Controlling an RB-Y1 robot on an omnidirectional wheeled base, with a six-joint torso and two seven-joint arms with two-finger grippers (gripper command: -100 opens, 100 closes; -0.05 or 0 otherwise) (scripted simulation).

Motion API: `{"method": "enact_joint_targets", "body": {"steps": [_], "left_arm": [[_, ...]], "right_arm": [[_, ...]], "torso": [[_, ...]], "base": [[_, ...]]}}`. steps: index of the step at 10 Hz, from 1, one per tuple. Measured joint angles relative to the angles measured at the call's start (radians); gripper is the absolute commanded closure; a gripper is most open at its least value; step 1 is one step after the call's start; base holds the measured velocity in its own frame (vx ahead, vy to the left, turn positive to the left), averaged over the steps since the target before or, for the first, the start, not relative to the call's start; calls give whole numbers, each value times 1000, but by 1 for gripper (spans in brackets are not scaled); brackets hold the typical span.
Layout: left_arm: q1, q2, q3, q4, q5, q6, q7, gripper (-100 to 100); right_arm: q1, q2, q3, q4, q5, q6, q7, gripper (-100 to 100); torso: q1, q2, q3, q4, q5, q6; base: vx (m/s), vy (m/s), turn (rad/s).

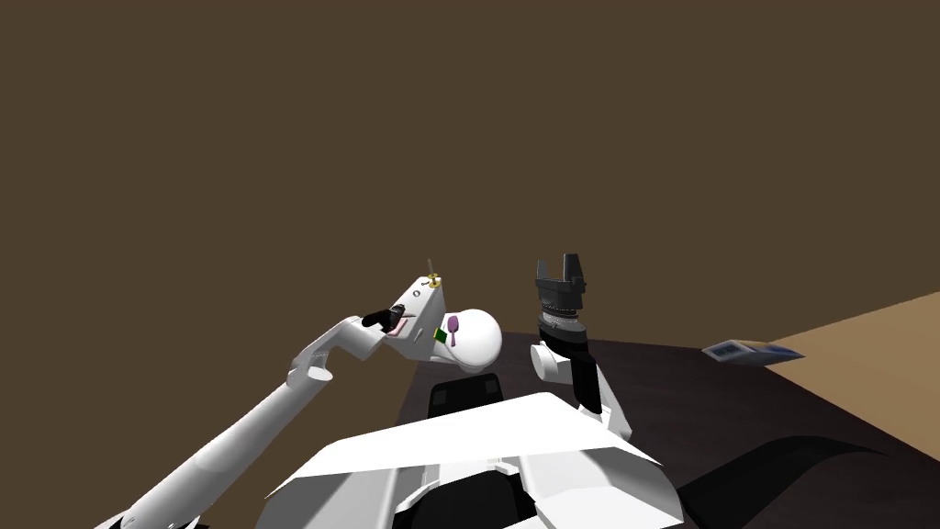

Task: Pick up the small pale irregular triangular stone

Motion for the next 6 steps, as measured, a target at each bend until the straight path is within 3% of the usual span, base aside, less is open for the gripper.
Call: {"method": "enact_joint_targets", "body": {"steps": [5,6], "left_arm": [[-6,-65,57,20,25,3,-122,100],[-6,-66,58,20,26,3,-126,0]], "right_arm": [[0,0,0,0,0,0,0,0],[0,0,0,0,0,0,0,0]], "torso": [[0,0,0,0,0,1],[1,0,0,0,0,1]], "base": [[-6,-18,60],[0,0,0]]}}
